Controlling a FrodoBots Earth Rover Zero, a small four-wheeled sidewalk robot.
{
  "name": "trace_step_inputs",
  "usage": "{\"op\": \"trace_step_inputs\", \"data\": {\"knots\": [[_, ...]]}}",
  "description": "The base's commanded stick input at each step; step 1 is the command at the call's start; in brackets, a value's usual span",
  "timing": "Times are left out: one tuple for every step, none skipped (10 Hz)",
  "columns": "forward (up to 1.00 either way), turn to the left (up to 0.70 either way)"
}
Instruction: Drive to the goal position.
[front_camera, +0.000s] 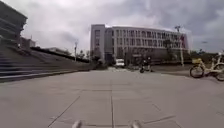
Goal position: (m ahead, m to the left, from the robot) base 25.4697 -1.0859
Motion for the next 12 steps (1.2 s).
{"op": "trace_step_inputs", "data": {"knots": [[0.85,0.0],[0.85,0.0],[0.85,0.0],[0.85,0.0],[0.85,0.0],[0.85,0.0],[0.85,0.0],[0.85,0.0],[0.85,0.0],[0.85,0.0],[0.85,0.0],[0.85,0.0]]}}
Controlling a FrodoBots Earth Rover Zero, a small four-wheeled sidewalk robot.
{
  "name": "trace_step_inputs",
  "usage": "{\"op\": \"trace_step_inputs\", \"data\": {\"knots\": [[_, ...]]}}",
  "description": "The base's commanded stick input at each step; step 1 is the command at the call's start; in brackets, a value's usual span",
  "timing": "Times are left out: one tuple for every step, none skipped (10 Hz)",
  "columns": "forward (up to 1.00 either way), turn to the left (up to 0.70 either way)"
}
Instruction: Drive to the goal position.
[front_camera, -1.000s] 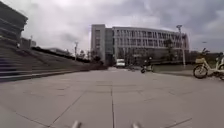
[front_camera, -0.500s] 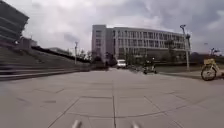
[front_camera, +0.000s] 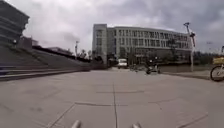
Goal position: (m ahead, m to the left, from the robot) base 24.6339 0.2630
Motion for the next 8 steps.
{"op": "trace_step_inputs", "data": {"knots": [[0.85,0.0],[0.85,0.0],[0.85,0.0],[0.85,0.0],[0.85,0.0],[0.85,0.0],[0.85,0.0],[0.85,0.0]]}}
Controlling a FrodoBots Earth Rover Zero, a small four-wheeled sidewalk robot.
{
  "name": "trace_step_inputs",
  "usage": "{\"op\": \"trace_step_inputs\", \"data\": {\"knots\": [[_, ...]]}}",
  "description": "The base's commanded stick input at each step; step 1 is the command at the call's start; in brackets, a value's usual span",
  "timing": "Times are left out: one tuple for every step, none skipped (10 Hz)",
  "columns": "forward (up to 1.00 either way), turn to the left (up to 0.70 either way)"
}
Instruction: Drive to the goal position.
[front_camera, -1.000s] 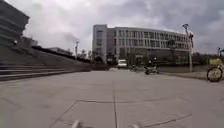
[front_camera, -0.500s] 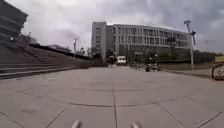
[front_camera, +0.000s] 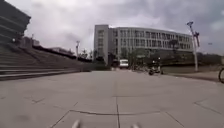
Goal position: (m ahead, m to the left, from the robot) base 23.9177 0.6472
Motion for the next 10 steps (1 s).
{"op": "trace_step_inputs", "data": {"knots": [[0.85,0.0],[0.85,0.0],[0.85,0.0],[0.85,0.0],[0.85,0.0],[0.85,0.0],[0.85,0.0],[0.85,0.0],[0.85,0.0],[0.85,0.0]]}}
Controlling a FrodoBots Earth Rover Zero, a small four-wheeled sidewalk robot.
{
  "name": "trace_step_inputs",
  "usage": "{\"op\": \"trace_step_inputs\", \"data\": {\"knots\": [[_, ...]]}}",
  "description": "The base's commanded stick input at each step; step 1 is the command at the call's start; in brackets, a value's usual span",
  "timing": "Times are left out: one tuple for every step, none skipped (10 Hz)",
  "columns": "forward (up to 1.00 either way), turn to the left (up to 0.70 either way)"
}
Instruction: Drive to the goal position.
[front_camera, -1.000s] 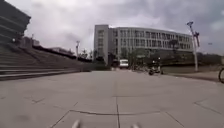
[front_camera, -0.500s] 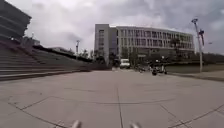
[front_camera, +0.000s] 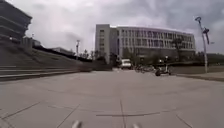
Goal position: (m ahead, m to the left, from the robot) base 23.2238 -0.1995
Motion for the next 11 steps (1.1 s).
{"op": "trace_step_inputs", "data": {"knots": [[0.85,0.0],[0.85,-0.02],[0.85,-0.29],[0.85,-0.3],[0.85,-0.16],[0.85,0.0],[0.85,0.0],[0.85,0.0],[0.85,0.0],[0.85,0.0],[0.85,0.0]]}}
